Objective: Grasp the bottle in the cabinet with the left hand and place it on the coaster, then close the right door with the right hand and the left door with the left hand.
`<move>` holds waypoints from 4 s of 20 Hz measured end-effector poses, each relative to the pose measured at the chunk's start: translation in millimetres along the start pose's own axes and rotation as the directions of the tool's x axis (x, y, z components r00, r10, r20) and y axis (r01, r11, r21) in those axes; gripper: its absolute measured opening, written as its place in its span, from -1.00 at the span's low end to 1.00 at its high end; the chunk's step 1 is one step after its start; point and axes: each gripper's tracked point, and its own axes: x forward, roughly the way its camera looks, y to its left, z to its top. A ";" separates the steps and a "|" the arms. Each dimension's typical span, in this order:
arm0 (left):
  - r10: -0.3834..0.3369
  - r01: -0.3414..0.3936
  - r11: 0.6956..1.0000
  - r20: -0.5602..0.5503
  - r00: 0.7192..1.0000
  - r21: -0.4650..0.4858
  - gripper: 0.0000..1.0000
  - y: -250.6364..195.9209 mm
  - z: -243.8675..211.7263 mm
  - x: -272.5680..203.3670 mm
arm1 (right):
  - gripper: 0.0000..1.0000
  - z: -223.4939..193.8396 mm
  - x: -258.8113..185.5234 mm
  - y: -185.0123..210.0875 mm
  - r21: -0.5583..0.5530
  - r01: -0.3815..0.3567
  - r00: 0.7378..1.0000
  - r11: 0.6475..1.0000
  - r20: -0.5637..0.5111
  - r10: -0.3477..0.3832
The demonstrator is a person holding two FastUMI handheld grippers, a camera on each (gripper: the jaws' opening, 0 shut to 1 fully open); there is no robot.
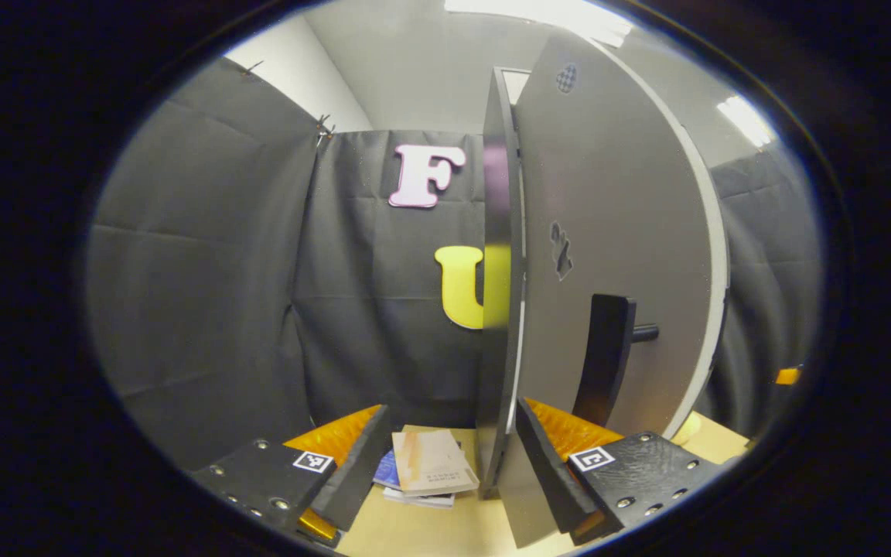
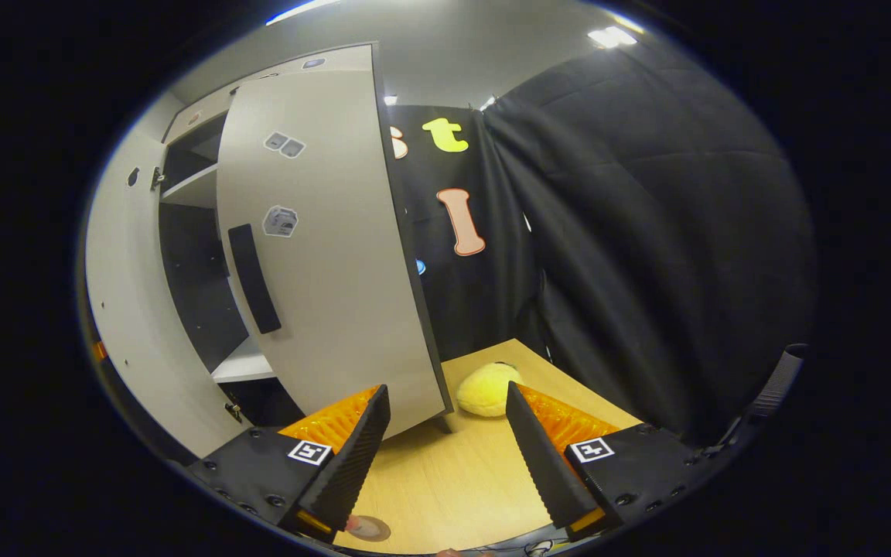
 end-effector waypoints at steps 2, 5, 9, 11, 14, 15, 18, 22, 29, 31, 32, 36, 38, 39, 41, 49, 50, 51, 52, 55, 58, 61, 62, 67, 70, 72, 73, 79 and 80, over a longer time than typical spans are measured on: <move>0.002 -0.002 1.000 -0.004 1.000 -0.010 1.00 -4.5 -1.4 2.4 | 0.92 5.0 6.8 -3.8 0.005 -0.011 1.000 1.000 0.007 0.011; 0.017 -0.017 1.000 -0.005 1.000 -0.010 1.00 -19.7 -4.9 -6.6 | 0.92 8.5 15.3 -4.2 0.003 -0.043 0.999 0.999 0.003 0.043; 0.046 -0.046 0.999 0.001 0.999 -0.008 1.00 -34.0 -7.1 -10.3 | 0.92 10.6 23.0 -5.9 -0.008 -0.074 0.997 0.997 0.002 0.074; 0.038 -0.038 0.999 -0.001 0.999 -0.007 1.00 -50.0 -8.7 -8.5 | 0.92 10.2 26.3 -6.9 -0.007 -0.082 0.997 0.997 0.000 0.082; 0.006 -0.006 1.000 0.003 1.000 -0.027 1.00 -72.6 -11.3 -5.8 | 0.92 11.3 28.9 -14.1 -0.006 -0.081 0.997 0.997 -0.004 0.081; -0.005 0.005 0.999 0.006 1.000 -0.035 1.00 -80.8 -12.0 -2.5 | 0.92 12.9 29.5 -17.0 -0.005 -0.077 0.997 0.997 -0.003 0.077; -0.045 0.045 0.998 0.005 0.999 -0.053 1.00 -107.9 -13.6 7.3 | 0.92 14.5 29.6 -29.2 -0.002 -0.059 0.998 0.998 0.000 0.059; -0.114 0.117 0.989 0.035 0.993 -0.085 1.00 -140.1 -2.6 34.5 | 0.92 18.4 25.7 -49.8 -0.001 -0.012 1.000 1.000 0.023 0.012; -0.155 0.156 0.988 0.066 0.986 -0.008 1.00 -173.2 6.4 32.7 | 0.92 24.9 13.0 -69.2 -0.006 0.036 0.999 0.999 0.033 -0.036; -0.164 0.165 0.986 0.091 0.982 0.003 1.00 -172.7 11.8 28.3 | 0.92 26.1 13.0 -70.0 -0.001 0.039 0.999 0.999 0.035 -0.039; -0.170 0.170 0.985 0.109 0.979 0.004 0.99 -172.0 17.1 26.4 | 0.92 28.1 13.4 -69.5 -0.002 0.038 0.999 0.999 0.036 -0.038; -0.145 0.140 0.989 0.221 0.964 0.036 1.00 -153.0 52.0 5.3 | 0.92 60.2 20.8 -53.4 -0.016 0.011 0.993 1.000 0.117 -0.009; -0.123 0.115 0.992 0.245 0.962 0.047 1.00 -142.1 64.2 -4.2 | 0.83 76.5 31.0 -40.5 -0.024 -0.028 0.987 0.999 0.158 0.032; -0.093 0.085 0.995 0.246 0.965 0.044 1.00 -132.6 67.9 -8.2 | 0.83 85.9 33.3 -31.1 -0.024 -0.054 0.983 0.998 0.172 0.057; -0.034 0.026 0.999 0.232 0.972 0.036 0.99 -114.3 74.9 -15.5 | 0.92 103.1 34.2 -11.3 -0.019 -0.108 0.975 0.994 0.196 0.110; 0.043 -0.037 0.999 0.230 0.972 -0.030 1.00 -77.2 85.9 -51.1 | 0.92 136.1 31.3 44.3 -0.035 -0.257 0.944 0.966 0.205 0.258; 0.049 -0.040 0.998 0.217 0.975 -0.043 0.88 -74.0 80.5 -54.7 | 0.92 131.8 30.0 47.6 -0.044 -0.264 0.943 0.964 0.196 0.267; 0.051 -0.041 0.998 0.203 0.978 -0.055 1.00 -72.1 73.8 -57.0 | 0.92 127.7 29.4 52.7 -0.051 -0.274 0.942 0.960 0.187 0.279; 0.059 -0.047 0.997 0.192 0.980 -0.065 1.00 -69.2 68.8 -59.7 | 0.92 122.9 27.8 56.8 -0.056 -0.282 0.942 0.958 0.174 0.287; 0.083 -0.068 0.994 0.179 0.980 -0.090 1.00 -59.4 60.8 -70.1 | 0.92 112.9 25.9 63.2 -0.070 -0.294 0.941 0.953 0.153 0.302; 0.086 -0.066 0.991 0.177 0.981 -0.117 1.00 -55.8 55.6 -75.6 | 0.91 105.2 24.2 63.9 -0.105 -0.298 0.941 0.949 0.133 0.310; 0.070 -0.048 0.989 0.162 0.984 -0.139 0.89 -62.6 45.4 -77.4 | 0.91 102.8 20.8 64.2 -0.124 -0.303 0.939 0.945 0.128 0.318; 0.062 -0.040 0.989 0.153 0.986 -0.143 0.89 -67.3 41.7 -80.3 | 0.92 102.4 20.7 64.4 -0.130 -0.306 0.938 0.943 0.130 0.322; 0.044 -0.029 0.993 0.130 0.991 -0.118 0.89 -94.4 35.4 -85.7 | 0.83 104.5 28.0 71.0 -0.175 -0.361 0.918 0.916 0.105 0.382; 0.075 -0.064 0.993 0.116 0.990 -0.101 0.89 -102.2 31.1 -88.4 | 0.92 103.2 28.7 73.7 -0.171 -0.411 0.899 0.895 0.084 0.429; 0.095 -0.084 0.991 0.107 0.990 -0.107 0.89 -107.7 25.9 -93.8 | 0.84 98.0 30.4 74.3 -0.185 -0.445 0.885 0.876 0.062 0.462; 0.099 -0.088 0.990 0.101 0.990 -0.109 0.89 -111.0 23.7 -97.5 | 0.84 94.2 31.1 72.7 -0.197 -0.460 0.878 0.866 0.046 0.477; 0.077 -0.069 0.994 0.097 0.992 -0.087 0.88 -135.0 13.3 -120.6 | 0.93 75.2 33.4 57.8 -0.189 -0.504 0.859 0.842 -0.010 0.512; 0.059 -0.049 0.994 0.106 0.993 -0.096 0.88 -141.7 11.8 -120.8 | 0.93 74.6 33.6 57.5 -0.172 -0.505 0.859 0.846 -0.007 0.511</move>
